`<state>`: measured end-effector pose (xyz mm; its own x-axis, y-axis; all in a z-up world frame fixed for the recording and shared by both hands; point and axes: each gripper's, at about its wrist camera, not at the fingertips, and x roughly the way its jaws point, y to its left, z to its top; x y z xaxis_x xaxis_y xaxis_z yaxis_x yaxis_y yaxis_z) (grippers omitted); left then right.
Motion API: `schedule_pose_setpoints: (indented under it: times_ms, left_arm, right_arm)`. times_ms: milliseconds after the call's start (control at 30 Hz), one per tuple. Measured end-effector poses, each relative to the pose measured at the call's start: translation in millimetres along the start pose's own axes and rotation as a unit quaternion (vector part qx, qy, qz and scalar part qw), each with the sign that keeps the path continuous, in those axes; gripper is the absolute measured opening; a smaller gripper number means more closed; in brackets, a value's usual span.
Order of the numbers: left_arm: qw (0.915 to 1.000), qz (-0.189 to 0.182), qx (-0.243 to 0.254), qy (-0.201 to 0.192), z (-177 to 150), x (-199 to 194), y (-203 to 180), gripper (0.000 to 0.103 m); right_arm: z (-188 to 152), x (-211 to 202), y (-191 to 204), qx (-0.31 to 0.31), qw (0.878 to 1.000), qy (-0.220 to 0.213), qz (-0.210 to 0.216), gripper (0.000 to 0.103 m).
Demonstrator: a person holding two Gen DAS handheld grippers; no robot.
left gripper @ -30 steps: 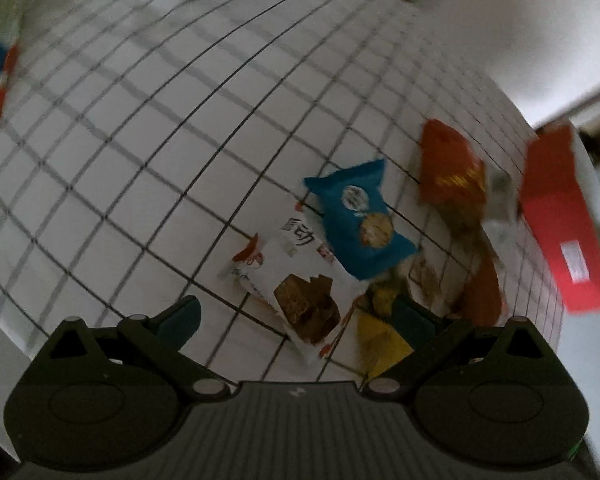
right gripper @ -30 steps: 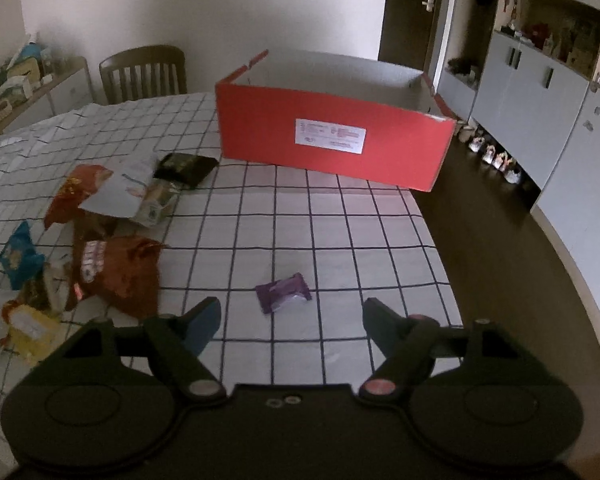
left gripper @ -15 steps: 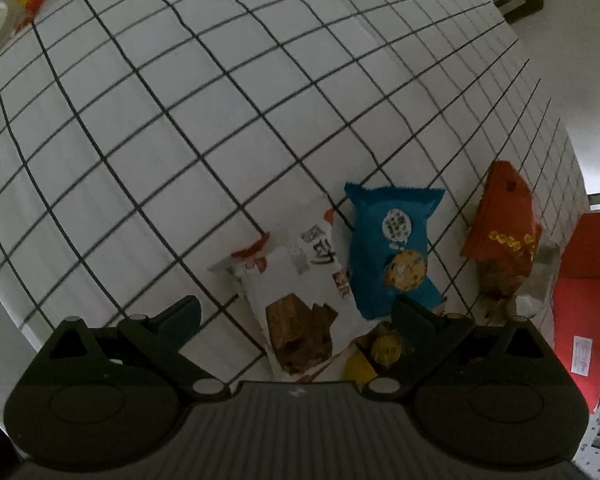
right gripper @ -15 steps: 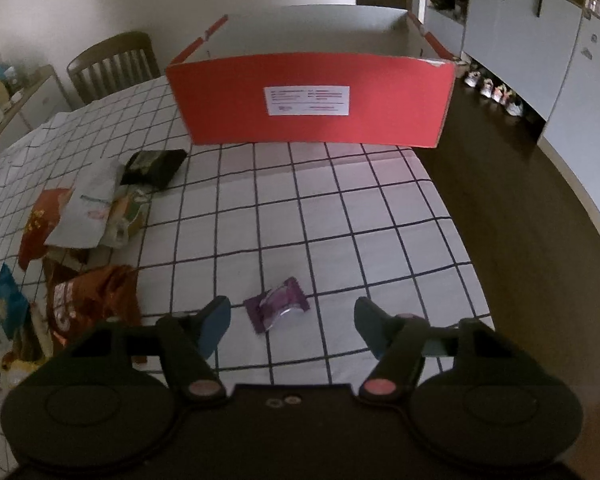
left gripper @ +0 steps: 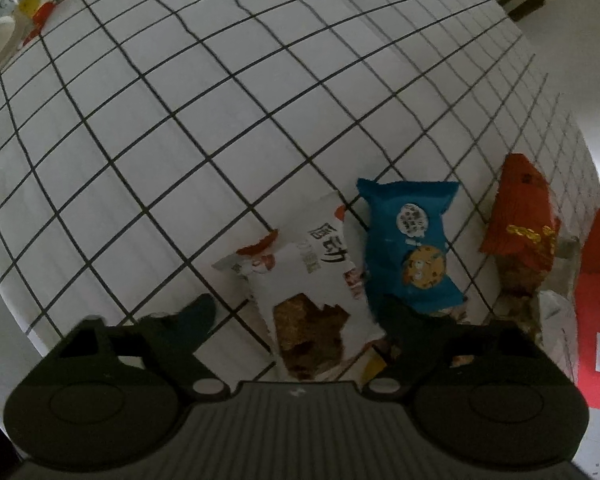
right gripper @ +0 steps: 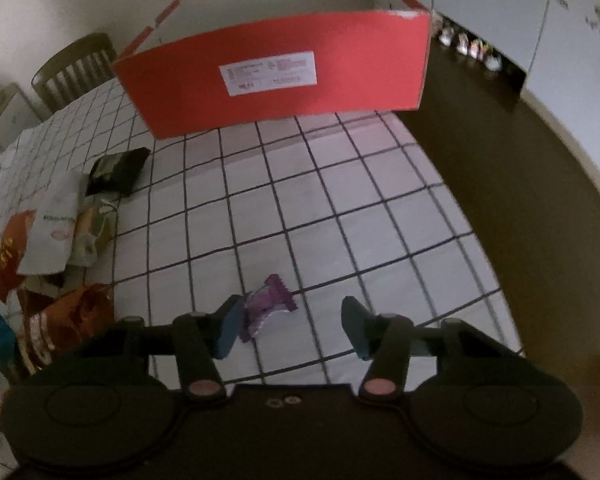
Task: Organize snacks
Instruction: 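Move the right gripper down over the purple candy bar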
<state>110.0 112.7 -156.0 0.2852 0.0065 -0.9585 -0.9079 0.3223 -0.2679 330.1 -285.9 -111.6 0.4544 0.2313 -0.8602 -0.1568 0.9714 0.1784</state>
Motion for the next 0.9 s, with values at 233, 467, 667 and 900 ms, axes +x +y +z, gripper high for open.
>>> schedule_pose_setpoints:
  times_ms: [233, 467, 667, 900]
  left_arm:
    - [0.9994, -0.034, 0.009, -0.001, 0, -5, 7, 0.059]
    - [0.9989, -0.045, 0.013, 0.002, -4, -13, 24, 0.058]
    - [0.9985, -0.050, 0.022, 0.002, -10, -15, 32, 0.058]
    - [0.9978, -0.056, 0.036, -0.001, -18, -21, 41, 0.058]
  right_arm:
    - [10, 7, -2, 0.049, 0.998, 0.038, 0.012, 0.054]
    - [16, 18, -3, 0.097, 0.992, 0.080, 0.003, 0.052]
    - [28, 27, 12, 0.094, 0.991, 0.093, 0.001, 0.049]
    - [40, 39, 41, 0.021, 0.995, 0.093, -0.037, 0.035]
